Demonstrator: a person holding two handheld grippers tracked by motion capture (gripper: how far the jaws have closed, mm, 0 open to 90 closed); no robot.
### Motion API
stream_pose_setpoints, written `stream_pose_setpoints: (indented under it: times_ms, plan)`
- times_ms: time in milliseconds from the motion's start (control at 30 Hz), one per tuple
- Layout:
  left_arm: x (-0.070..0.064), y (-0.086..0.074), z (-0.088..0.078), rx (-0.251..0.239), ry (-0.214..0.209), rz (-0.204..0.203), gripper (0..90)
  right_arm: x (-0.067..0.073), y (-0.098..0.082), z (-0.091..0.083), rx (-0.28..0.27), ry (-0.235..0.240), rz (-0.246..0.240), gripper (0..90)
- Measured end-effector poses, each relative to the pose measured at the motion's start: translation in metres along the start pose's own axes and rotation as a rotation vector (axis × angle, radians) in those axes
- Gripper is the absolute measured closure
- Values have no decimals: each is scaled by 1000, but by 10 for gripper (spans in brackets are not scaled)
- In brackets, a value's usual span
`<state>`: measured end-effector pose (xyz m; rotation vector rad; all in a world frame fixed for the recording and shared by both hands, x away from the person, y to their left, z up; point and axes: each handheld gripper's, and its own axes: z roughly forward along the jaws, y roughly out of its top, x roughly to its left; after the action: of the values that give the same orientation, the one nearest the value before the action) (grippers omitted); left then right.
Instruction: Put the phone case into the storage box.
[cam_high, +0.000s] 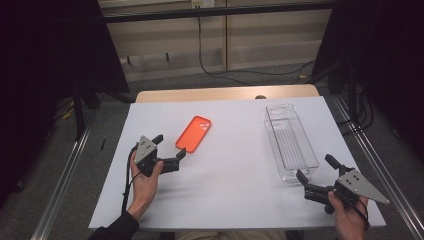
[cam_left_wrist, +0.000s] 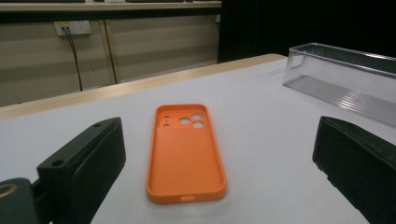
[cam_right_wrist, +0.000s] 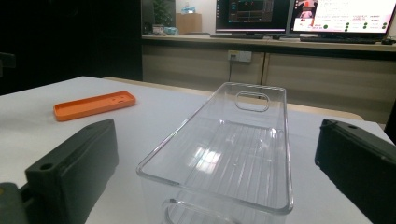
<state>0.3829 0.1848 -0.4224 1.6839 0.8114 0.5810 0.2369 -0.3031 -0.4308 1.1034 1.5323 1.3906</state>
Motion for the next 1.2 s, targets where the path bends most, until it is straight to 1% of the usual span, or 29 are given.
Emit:
stream_pose_setpoints:
  times_ms: [100, 133, 267, 300, 333, 400, 433, 500, 533, 600, 633, 700, 733, 867, 900, 967, 1000, 1067, 1100, 1167, 1200]
  plan:
    - [0, 2, 5, 5, 1, -5, 23, 0, 0, 0, 0, -1, 0, 0]
    - [0, 3, 7, 10, -4, -6, 22, 0, 0, 0, 1, 0, 0, 0]
    - [2, 5, 15, 29, -9, 7, 21, 0, 0, 0, 1, 0, -1, 0]
    - [3, 6, 17, 26, -9, -4, 21, 0, 0, 0, 1, -1, -1, 0]
    - [4, 7, 18, 30, -6, 3, 21, 0, 0, 0, 1, -1, -1, 0]
    - [5, 9, 21, 22, -8, -5, 21, 0, 0, 0, 0, -1, 1, 0]
    - [6, 10, 21, 34, -8, -4, 21, 0, 0, 0, 1, 0, -1, 0]
    - [7, 12, 24, 38, -18, -13, 21, 0, 0, 0, 0, -1, -1, 0]
    - [7, 14, 24, 30, -10, 7, 21, 0, 0, 0, 0, -1, -1, 0]
    - [7, 15, 25, 31, -1, 15, 21, 0, 0, 0, 0, 2, 1, 0]
    - [8, 16, 26, 42, -7, 18, 21, 0, 0, 0, 0, 2, 1, 0]
    - [10, 17, 28, 39, -10, 9, 24, 0, 0, 0, 0, 1, 0, 0]
    - [10, 17, 29, 48, -2, 11, 24, 0, 0, 0, -1, 0, 0, 0]
    - [12, 20, 35, 91, -19, 34, 29, 0, 0, 0, 2, 0, 0, 0]
    - [12, 22, 37, 104, -26, 61, 29, -1, 0, 0, 2, 0, 0, 0]
    - [12, 22, 39, 106, -24, 68, 29, -1, 0, 0, 2, 3, 3, 0]
    - [12, 23, 40, 109, -33, 65, 29, -1, 0, 0, 2, 3, 3, 0]
    - [12, 25, 43, 129, -36, 66, 31, -1, 0, 0, 3, 4, 1, 0]
    - [12, 25, 45, 129, -31, 65, 32, 0, 0, 0, 3, 3, 1, 0]
    - [12, 26, 48, 165, -24, 83, 49, 0, 0, 0, 1, 3, 1, 0]
    - [12, 26, 50, 172, -18, 86, 64, 0, 0, 0, 1, 3, 0, 0]
